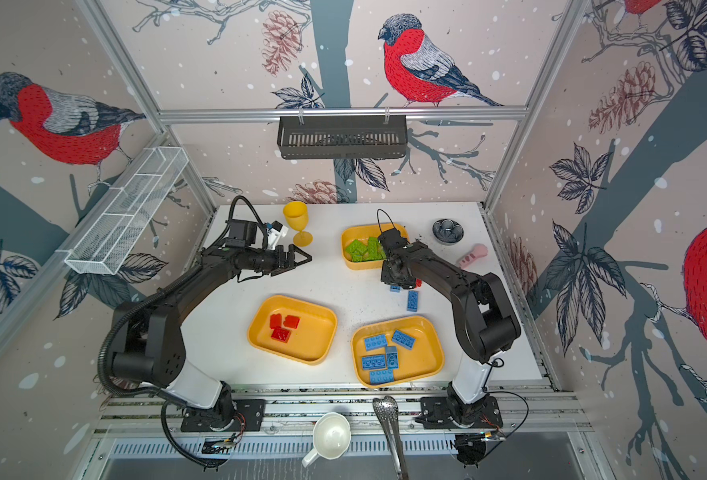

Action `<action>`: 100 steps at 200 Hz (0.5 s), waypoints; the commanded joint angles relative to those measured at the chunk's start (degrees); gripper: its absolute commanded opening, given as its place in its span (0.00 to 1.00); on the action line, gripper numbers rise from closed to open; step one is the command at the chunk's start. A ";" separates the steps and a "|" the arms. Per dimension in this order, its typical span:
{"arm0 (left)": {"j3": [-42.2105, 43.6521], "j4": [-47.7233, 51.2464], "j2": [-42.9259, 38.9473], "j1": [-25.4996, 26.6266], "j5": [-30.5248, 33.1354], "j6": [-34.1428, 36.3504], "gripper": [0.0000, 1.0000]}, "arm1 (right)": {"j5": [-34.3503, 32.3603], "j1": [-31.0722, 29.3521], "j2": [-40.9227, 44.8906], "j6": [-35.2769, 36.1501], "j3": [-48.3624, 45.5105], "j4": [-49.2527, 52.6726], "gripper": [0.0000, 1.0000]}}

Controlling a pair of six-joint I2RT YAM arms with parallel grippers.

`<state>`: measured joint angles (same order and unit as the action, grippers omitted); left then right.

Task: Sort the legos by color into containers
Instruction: 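Lower the right gripper onto a blue brick and grasp it, then carry the blue brick to the blue-brick tub and release it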

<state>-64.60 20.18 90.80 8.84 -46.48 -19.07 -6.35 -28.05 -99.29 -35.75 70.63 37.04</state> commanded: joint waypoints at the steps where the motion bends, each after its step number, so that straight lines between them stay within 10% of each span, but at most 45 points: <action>1: -1.21 -0.68 0.88 -0.18 -1.85 1.07 0.97 | -0.66 -1.88 3.96 -1.87 -1.39 6.05 0.30; 100: -3.50 -1.51 4.52 0.39 -6.20 0.41 0.97 | 5.93 -10.22 29.36 -15.73 -18.25 19.88 0.30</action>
<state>-67.75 19.59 94.76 9.15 -50.89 -19.53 -3.16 -37.60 -74.37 -46.22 56.01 52.14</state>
